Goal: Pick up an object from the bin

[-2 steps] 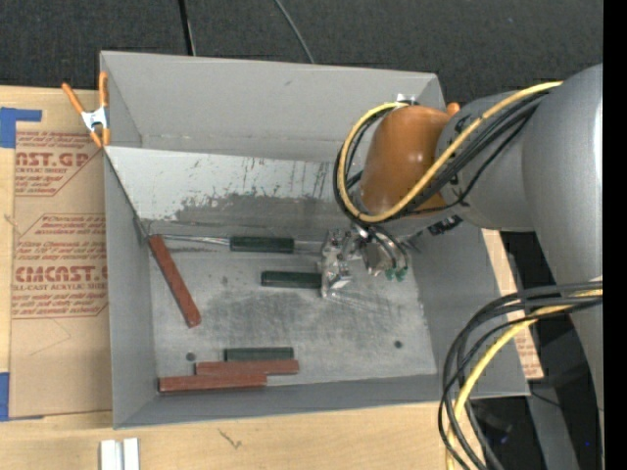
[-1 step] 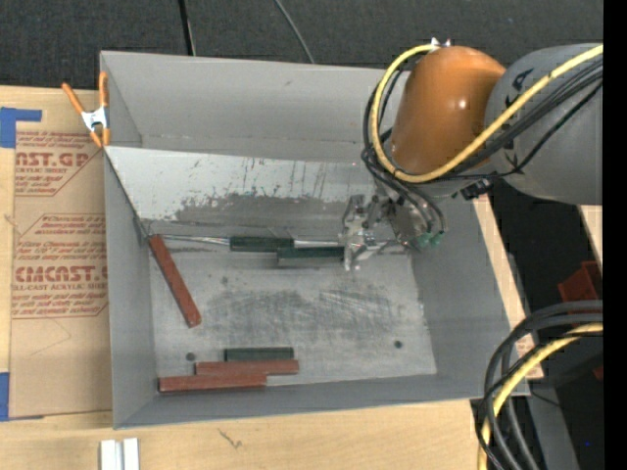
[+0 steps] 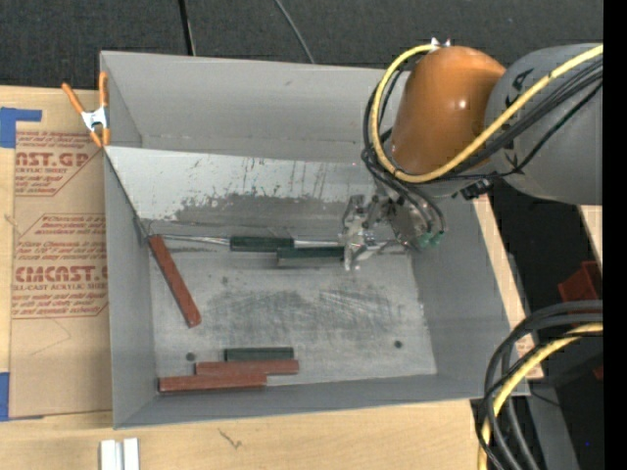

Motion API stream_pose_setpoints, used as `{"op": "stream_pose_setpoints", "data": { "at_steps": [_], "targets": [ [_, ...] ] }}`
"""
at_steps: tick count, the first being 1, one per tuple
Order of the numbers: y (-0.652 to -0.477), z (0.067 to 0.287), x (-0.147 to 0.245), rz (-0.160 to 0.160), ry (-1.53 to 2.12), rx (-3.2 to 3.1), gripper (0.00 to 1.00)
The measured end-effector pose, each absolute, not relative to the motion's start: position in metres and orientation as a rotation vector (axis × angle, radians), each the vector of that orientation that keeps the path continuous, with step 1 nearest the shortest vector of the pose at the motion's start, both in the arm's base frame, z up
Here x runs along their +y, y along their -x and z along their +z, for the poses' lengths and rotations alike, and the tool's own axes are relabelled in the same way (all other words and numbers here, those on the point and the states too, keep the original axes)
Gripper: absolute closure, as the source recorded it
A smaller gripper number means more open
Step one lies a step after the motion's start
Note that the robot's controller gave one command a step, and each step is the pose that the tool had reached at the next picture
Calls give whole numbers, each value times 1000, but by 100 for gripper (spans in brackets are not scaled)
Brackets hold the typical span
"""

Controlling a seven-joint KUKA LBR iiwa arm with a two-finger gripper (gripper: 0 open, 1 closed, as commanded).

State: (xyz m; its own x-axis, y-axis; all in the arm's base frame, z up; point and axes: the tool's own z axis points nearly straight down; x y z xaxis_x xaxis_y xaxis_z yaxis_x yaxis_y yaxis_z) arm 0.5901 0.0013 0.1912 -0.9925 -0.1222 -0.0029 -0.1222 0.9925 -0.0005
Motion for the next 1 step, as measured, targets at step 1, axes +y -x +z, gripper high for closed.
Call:
{"op": "stream_pose_setpoints", "data": {
  "at_steps": [1],
  "targets": [
    [-580, 207, -10, 5, 77, 3144, 100]
  ]
}}
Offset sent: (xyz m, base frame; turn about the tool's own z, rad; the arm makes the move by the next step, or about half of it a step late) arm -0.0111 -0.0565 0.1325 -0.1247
